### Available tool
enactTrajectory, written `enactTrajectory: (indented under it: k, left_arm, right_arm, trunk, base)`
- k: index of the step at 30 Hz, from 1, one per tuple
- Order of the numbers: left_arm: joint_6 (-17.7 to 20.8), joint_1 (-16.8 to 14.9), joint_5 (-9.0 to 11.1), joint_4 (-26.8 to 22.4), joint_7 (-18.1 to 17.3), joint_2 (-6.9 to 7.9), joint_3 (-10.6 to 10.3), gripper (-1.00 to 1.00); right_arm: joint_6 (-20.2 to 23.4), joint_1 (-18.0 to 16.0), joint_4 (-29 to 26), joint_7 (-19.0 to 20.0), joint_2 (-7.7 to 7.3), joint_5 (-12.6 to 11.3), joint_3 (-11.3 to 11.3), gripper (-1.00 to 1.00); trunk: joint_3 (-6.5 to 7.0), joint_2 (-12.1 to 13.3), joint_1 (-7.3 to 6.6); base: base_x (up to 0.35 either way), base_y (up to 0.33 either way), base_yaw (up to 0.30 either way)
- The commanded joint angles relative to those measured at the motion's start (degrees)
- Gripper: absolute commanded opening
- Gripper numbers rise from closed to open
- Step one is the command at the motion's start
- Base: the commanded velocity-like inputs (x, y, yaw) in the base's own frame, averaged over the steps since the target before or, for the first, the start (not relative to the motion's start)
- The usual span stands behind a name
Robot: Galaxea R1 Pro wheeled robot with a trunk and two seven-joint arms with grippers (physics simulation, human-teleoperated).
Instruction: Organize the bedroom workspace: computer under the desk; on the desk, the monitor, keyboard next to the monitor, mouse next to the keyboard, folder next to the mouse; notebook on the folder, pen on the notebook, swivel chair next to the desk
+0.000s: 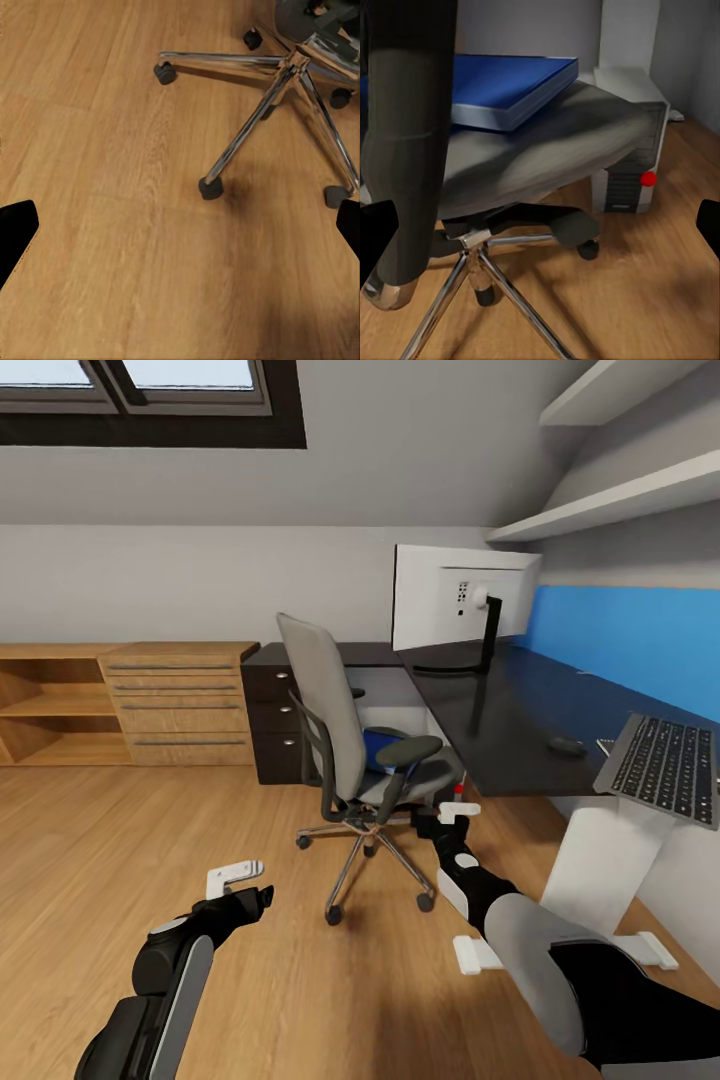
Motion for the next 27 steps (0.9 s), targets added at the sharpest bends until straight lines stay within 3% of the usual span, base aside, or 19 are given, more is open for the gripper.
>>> enactTrajectory:
  k: [1,27]
  left_arm:
    - [0.22,-0.04,0.62,-0.03,0.40,0.11,0.06,1.00]
    - [0.48,-0.03,0.62,0.27,0.38,0.71,0.06,1.00]
  right_arm:
    - [-0.21,-0.05,0.08,-0.23,0.01,-0.02,0.10,1.00]
    - [-0.38,-0.04,0.11,-0.15,-0.01,-0.02,0.19,1.00]
  trunk:
    - [-0.06,-0.02,0.02]
    - [-0.06,-0.02,0.02]
  base:
    - [0.269,0.000,0.000]
    - [0.165,0.000,0.000]
